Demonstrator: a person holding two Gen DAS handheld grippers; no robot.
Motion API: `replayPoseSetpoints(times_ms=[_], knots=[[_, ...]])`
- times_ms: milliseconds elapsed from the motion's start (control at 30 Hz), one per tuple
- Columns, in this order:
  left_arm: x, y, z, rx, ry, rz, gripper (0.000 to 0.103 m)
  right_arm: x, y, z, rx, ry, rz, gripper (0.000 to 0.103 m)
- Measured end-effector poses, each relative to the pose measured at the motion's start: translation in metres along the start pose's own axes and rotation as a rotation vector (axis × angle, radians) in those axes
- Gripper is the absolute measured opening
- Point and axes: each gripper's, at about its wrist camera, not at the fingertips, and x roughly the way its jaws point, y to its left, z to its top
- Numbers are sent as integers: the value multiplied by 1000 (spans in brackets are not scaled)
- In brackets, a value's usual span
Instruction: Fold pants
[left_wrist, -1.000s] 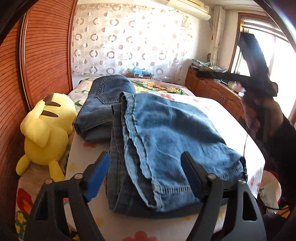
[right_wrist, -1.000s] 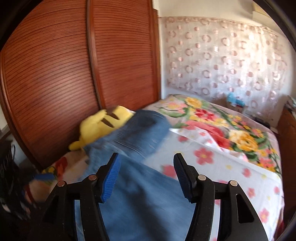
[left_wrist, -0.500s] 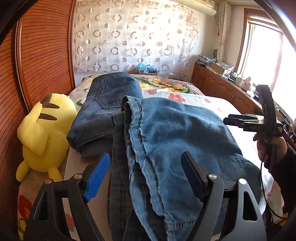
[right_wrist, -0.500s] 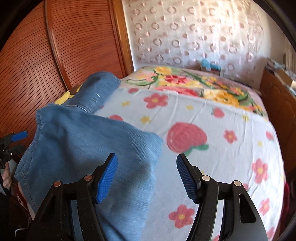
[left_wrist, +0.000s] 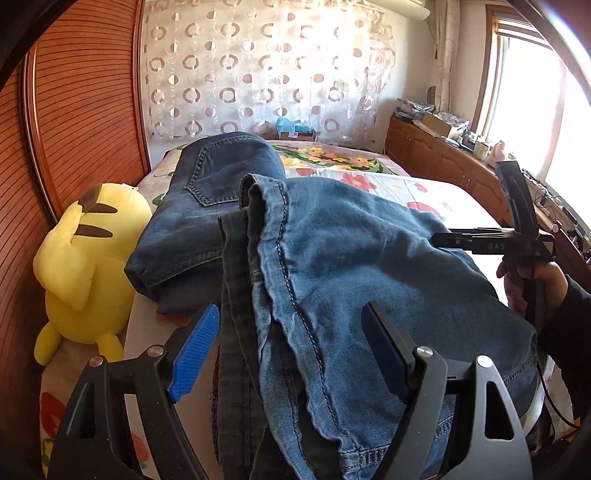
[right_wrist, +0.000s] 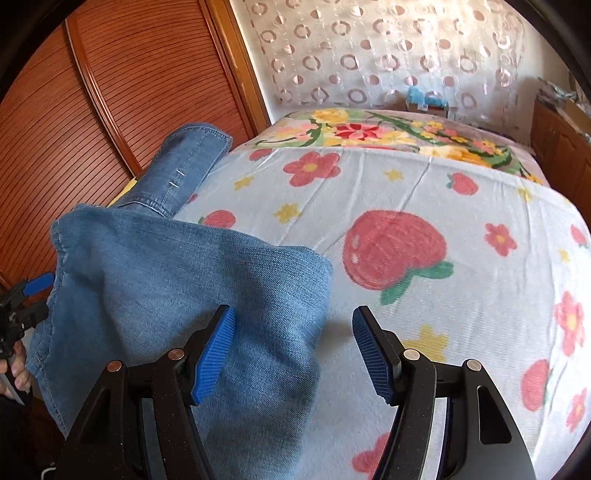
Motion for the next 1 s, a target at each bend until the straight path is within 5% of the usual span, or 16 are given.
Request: replayPoseSetpoints(times_ms=[333, 433, 500, 833, 1000], knots=[[2, 2, -5, -7, 10, 1, 80, 13, 11, 0, -24, -13, 1, 67], [2, 3, -5, -8, 11, 2, 80, 12, 16, -1, -33, -15, 26, 46], [2, 4, -5, -9, 10, 2, 80, 9, 19, -2, -33, -29, 22, 15], [-4, 5, -3, -3, -16, -2, 80, -104, 52, 17, -101, -301, 101, 10], [-8, 1, -2, -1, -25, -14, 80, -150, 65, 35, -175, -367, 44, 10]])
